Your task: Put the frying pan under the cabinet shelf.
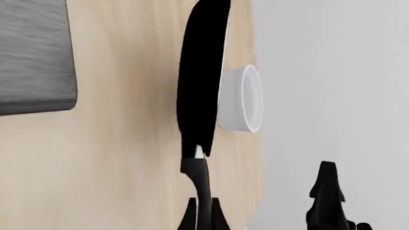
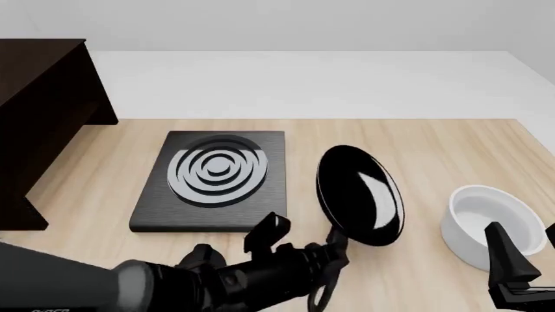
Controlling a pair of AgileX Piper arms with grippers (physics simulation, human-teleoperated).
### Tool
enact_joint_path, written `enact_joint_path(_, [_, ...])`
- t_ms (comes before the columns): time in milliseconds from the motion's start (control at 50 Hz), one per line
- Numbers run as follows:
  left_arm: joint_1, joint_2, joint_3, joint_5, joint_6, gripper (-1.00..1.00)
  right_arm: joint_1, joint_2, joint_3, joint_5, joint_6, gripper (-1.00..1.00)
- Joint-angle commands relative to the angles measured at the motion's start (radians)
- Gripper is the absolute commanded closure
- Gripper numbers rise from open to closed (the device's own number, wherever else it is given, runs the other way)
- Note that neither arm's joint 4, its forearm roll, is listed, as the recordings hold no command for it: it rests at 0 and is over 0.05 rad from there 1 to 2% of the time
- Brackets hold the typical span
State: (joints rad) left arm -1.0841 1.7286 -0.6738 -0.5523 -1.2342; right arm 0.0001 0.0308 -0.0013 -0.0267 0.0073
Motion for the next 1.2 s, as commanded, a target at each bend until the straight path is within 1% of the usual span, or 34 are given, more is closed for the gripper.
enact_joint_path(20, [0.029,-0.115,0.021,-0.032,-0.016,1.0,0.0,-0.001,0.0,0.0,0.0,-1.0])
enact_joint_path(100, [0.049,-0.152,0.033,-0.046,-0.039,1.0,0.0,0.001,0.0,0.0,0.0,-1.0])
enact_joint_path(140, [0.064,-0.173,0.03,-0.034,-0.034,1.0,0.0,0.0,0.0,0.0,0.0,-1.0])
enact_joint_path(180, [0.071,-0.186,0.04,-0.052,-0.051,1.0,0.0,0.0,0.0,0.0,0.0,-1.0])
enact_joint_path(220, [0.082,-0.201,0.04,-0.044,-0.051,1.0,0.0,0.002,0.0,-0.001,0.001,-1.0])
enact_joint_path(280, [0.101,-0.222,0.051,-0.066,-0.069,1.0,0.0,0.0,0.0,0.0,0.0,-1.0])
enact_joint_path(380, [0.152,-0.267,0.076,-0.109,-0.119,1.0,0.0,0.001,0.0,0.0,0.0,-1.0])
enact_joint_path(420, [0.166,-0.281,0.077,-0.111,-0.123,1.0,0.0,0.0,0.0,0.0,0.0,-1.0])
enact_joint_path(480, [0.216,-0.311,0.095,-0.148,-0.164,1.0,0.0,0.0,0.0,0.0,0.0,-1.0])
enact_joint_path(540, [0.247,-0.335,0.108,-0.176,-0.19,1.0,0.0,0.0,0.0,0.0,0.0,-1.0])
enact_joint_path(560, [0.26,-0.346,0.109,-0.173,-0.189,1.0,0.0,0.0,0.0,0.0,0.0,-1.0])
enact_joint_path(600, [0.297,-0.356,0.129,-0.221,-0.223,1.0,0.0,0.0,0.0,0.0,0.0,-1.0])
enact_joint_path(620, [0.31,-0.367,0.13,-0.216,-0.221,1.0,0.0,0.0,0.0,0.0,0.0,-1.0])
enact_joint_path(640, [0.337,-0.367,0.151,-0.261,-0.259,1.0,0.0,0.0,0.0,0.0,0.0,-1.0])
enact_joint_path(660, [0.337,-0.367,0.151,-0.262,-0.259,1.0,0.0,0.0,0.0,0.0,0.0,-1.0])
enact_joint_path(680, [0.374,-0.368,0.172,-0.316,-0.289,1.0,0.0,0.0,0.0,0.0,0.0,-1.0])
enact_joint_path(700, [0.432,-0.358,0.204,-0.381,-0.336,1.0,0.0,0.0,0.0,0.0,0.0,-1.0])
enact_joint_path(740, [0.483,-0.309,0.25,-0.503,-0.414,1.0,0.0,0.0,0.0,0.0,0.0,-1.0])
enact_joint_path(760, [0.503,-0.324,0.255,-0.489,-0.401,1.0,0.0,0.0,0.0,0.0,0.0,-1.0])
enact_joint_path(800, [0.525,-0.292,0.283,-0.561,-0.449,1.0,0.0,0.0,0.0,0.0,0.0,-1.0])
enact_joint_path(820, [0.528,-0.297,0.287,-0.563,-0.447,1.0,0.0,0.0,0.0,0.0,0.0,-1.0])
enact_joint_path(840, [0.566,-0.3,0.31,-0.597,-0.466,1.0,0.0,0.0,0.0,0.0,0.0,-1.0])
enact_joint_path(880, [0.564,-0.303,0.316,-0.613,-0.473,1.0,0.0,0.0,0.0,0.0,0.0,-1.0])
enact_joint_path(900, [0.582,-0.298,0.332,-0.646,-0.498,1.0,0.0,0.0,0.0,0.0,0.0,-1.0])
enact_joint_path(920, [0.583,-0.317,0.334,-0.624,-0.486,1.0,0.0,0.0,0.0,0.0,0.0,-1.0])
enact_joint_path(960, [0.595,-0.322,0.344,-0.646,-0.5,1.0,0.0,0.001,0.0,0.0,0.0,-1.0])
enact_joint_path(1000, [0.602,-0.336,0.353,-0.641,-0.502,1.0,0.0,0.001,0.0,0.0,0.0,-1.0])
enact_joint_path(1020, [0.613,-0.336,0.356,-0.667,-0.527,1.0,0.0,0.0,0.0,0.0,0.0,-1.0])
enact_joint_path(1060, [0.63,-0.343,0.372,-0.666,-0.529,1.0,0.0,0.0,0.0,0.0,0.0,-1.0])
enact_joint_path(1080, [0.646,-0.357,0.374,-0.667,-0.559,1.0,0.0,0.0,0.0,0.0,0.0,-1.0])
enact_joint_path(1120, [0.656,-0.371,0.389,-0.666,-0.553,1.0,0.0,0.0,0.0,0.0,0.0,-1.0])
enact_joint_path(1140, [0.672,-0.379,0.39,-0.667,-0.581,1.0,0.0,0.0,0.0,0.0,0.0,-1.0])
enact_joint_path(1180, [0.68,-0.39,0.4,-0.667,-0.571,1.0,0.0,0.0,0.0,0.0,0.0,-1.0])
enact_joint_path(1200, [0.692,-0.398,0.404,-0.668,-0.598,1.0,0.0,0.0,0.0,0.0,0.0,-1.0])
